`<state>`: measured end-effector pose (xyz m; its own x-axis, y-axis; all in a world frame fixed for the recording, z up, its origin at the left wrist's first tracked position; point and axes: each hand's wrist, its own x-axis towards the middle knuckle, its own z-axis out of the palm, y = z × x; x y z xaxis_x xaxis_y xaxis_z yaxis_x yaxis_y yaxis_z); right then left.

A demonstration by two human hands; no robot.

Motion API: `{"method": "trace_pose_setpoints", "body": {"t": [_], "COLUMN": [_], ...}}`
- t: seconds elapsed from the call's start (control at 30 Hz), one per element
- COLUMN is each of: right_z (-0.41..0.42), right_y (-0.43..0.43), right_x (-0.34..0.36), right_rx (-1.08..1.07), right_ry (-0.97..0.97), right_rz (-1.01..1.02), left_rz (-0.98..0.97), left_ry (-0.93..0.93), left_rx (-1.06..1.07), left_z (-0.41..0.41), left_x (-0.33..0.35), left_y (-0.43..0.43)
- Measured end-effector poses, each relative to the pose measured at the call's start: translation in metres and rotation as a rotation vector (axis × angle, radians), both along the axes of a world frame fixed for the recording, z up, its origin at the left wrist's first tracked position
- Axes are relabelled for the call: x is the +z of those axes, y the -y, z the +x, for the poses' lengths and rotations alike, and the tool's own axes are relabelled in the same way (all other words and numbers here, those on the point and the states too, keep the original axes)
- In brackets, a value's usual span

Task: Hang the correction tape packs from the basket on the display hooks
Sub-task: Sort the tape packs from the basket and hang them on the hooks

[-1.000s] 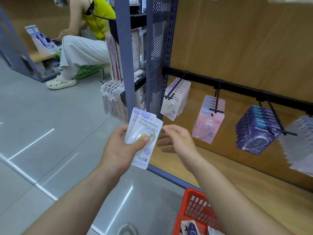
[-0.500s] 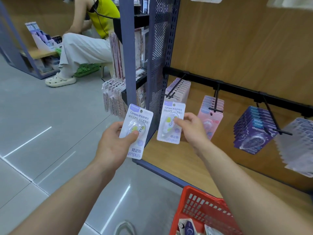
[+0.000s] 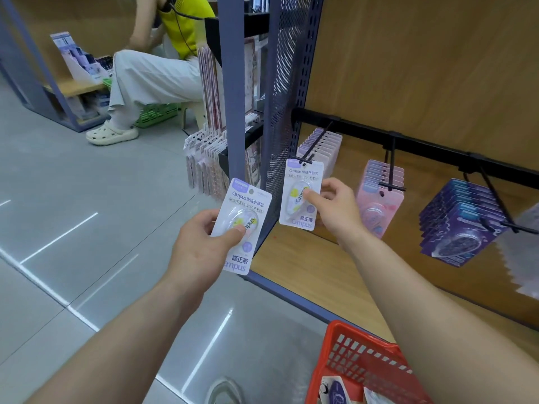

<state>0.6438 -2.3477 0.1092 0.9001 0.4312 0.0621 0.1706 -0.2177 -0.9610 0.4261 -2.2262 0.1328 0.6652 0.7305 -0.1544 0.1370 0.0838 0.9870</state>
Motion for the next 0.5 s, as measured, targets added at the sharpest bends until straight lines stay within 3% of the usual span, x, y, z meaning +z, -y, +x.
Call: {"method": "trace_pose_setpoints", "body": {"t": [0.13, 0.33, 0.4, 0.5], "right_z": [0.008, -0.001, -0.028, -0.074], "right_y": [-0.009, -0.003, 0.008, 0.015], "right_x": [0.000, 0.002, 0.007, 0.015], "right_rx": [-0.081, -0.208, -0.161, 0.161], "right_ry": [-0.005, 0.104, 0.123, -0.186], "right_rz": [-0.026, -0.311, -0.226, 0.029], "left_rz": [-0.002, -0.029, -0.034, -0.044], "left_ry": [-0.005, -0.002, -0.008, -0.001], "left_rx": [-0.024, -0.011, -0.013, -0.022], "left_z": [0.000, 0.002, 0.003, 0.005], "left_x": [0.003, 0.008, 0.009, 0.009], "left_y": [0.004, 0.007, 0.008, 0.011]}}
